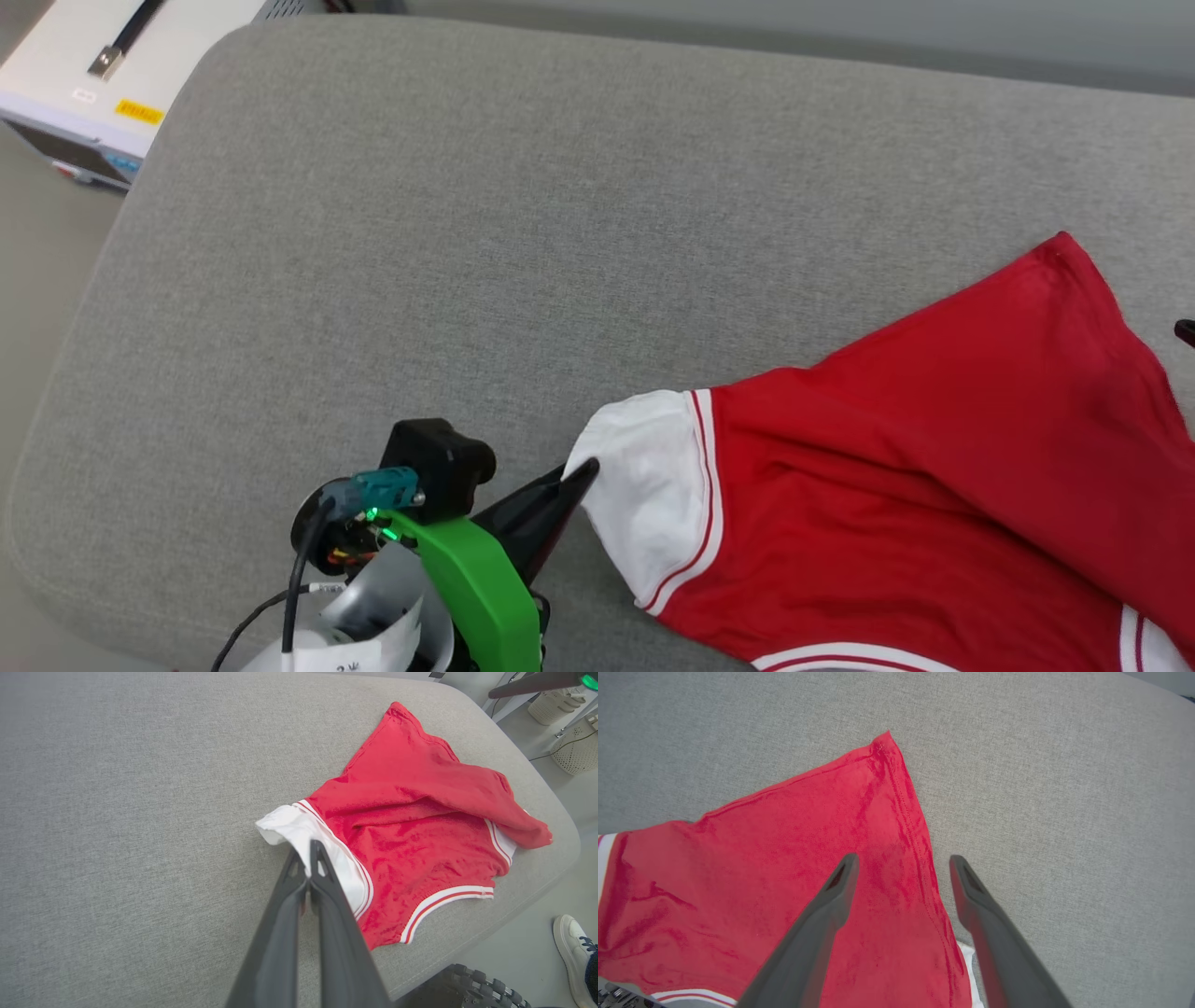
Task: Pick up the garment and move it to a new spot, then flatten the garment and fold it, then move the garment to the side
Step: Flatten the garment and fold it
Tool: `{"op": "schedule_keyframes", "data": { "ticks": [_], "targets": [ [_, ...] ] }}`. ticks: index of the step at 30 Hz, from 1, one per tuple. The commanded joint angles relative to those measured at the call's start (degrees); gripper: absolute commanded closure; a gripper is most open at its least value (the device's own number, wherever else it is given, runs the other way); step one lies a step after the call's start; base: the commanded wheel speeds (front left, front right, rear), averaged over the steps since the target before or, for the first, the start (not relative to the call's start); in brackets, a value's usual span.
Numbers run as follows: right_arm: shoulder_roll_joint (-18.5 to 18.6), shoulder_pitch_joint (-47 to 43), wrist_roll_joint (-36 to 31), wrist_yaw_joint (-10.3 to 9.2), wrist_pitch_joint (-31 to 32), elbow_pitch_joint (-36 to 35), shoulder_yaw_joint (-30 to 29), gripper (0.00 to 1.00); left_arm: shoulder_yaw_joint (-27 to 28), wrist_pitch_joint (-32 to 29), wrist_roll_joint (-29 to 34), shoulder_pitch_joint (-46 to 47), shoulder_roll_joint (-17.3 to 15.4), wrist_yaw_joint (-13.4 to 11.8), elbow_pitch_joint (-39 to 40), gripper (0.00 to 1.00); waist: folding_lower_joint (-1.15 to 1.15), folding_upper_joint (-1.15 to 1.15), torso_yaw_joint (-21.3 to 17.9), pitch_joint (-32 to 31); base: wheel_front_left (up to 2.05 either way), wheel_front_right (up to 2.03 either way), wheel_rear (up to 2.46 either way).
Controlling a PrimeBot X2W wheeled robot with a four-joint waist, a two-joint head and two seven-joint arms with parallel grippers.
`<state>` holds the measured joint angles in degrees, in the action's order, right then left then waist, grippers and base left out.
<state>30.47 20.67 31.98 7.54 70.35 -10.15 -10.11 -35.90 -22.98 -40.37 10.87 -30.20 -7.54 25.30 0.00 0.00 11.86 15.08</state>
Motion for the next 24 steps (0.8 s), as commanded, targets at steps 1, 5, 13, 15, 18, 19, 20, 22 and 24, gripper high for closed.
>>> {"op": "schedule_keyframes", "data": {
  "ticks": [1, 5, 13, 15, 18, 19, 20, 22, 24],
  "targets": [
    [0.5, 2.4, -1.0, -0.05, 0.0, 1.4, 1.0, 0.00, -0.4, 0.2, 0.7, 0.9, 0.5, 0.4, 0.3, 1.00, 0.00, 0.00, 4.1, 4.7, 0.00, 0.00, 0.00],
    [1.0, 7.6, -2.5, -0.05, -1.0, 6.4, 2.9, 0.00, -1.2, 0.6, 1.0, 1.7, 1.4, 1.2, 0.1, 1.00, 0.00, 0.00, 6.5, 7.7, 0.00, 0.00, 0.00],
    [4.1, 12.7, -4.8, -0.05, -2.8, 15.3, 6.1, 0.00, -2.5, 2.2, 1.2, 3.2, 3.4, 2.7, -2.2, 1.00, 0.00, 0.00, 10.1, 11.1, 0.00, 0.00, 0.00],
    [4.5, 12.9, -5.1, -0.05, -3.1, 16.9, 6.7, 0.00, -2.7, 2.6, 1.1, 3.4, 3.8, 3.0, -2.7, 1.00, 0.00, 0.00, 10.6, 11.4, 0.00, 0.00, 0.00],
    [5.2, 12.2, -5.4, -0.05, -3.1, 19.0, 7.9, 0.00, -2.9, 3.1, 1.0, 3.6, 4.1, 3.3, -3.5, 1.00, 0.00, 0.00, 11.2, 11.6, 0.00, 0.00, 0.00],
    [5.4, 11.9, -5.4, -0.05, -2.9, 19.4, 8.4, 0.00, -2.9, 3.2, 1.0, 3.7, 4.2, 3.4, -3.7, 1.00, 0.00, 0.00, 11.3, 11.7, 0.00, 0.00, 0.00],
    [5.7, 11.4, -5.3, -0.05, -2.8, 19.9, 9.0, 0.00, -2.9, 3.3, 1.0, 3.7, 4.2, 3.4, -3.8, 1.00, 0.00, 0.00, 11.5, 11.7, 0.00, 0.00, 0.00],
    [6.3, 10.6, -5.1, -0.05, -3.0, 20.3, 10.1, 0.00, -2.9, 3.5, 0.9, 3.8, 4.3, 3.5, -4.1, 1.00, 0.00, 0.00, 11.7, 11.9, 0.00, 0.00, 0.00],
    [6.6, 9.9, -4.6, -0.05, -3.2, 20.7, 11.0, 0.00, -2.8, 3.7, 0.9, 3.8, 4.3, 3.5, -4.3, 1.00, 0.00, 0.00, 11.8, 12.0, 0.00, 0.00, 0.00]
  ]
}}
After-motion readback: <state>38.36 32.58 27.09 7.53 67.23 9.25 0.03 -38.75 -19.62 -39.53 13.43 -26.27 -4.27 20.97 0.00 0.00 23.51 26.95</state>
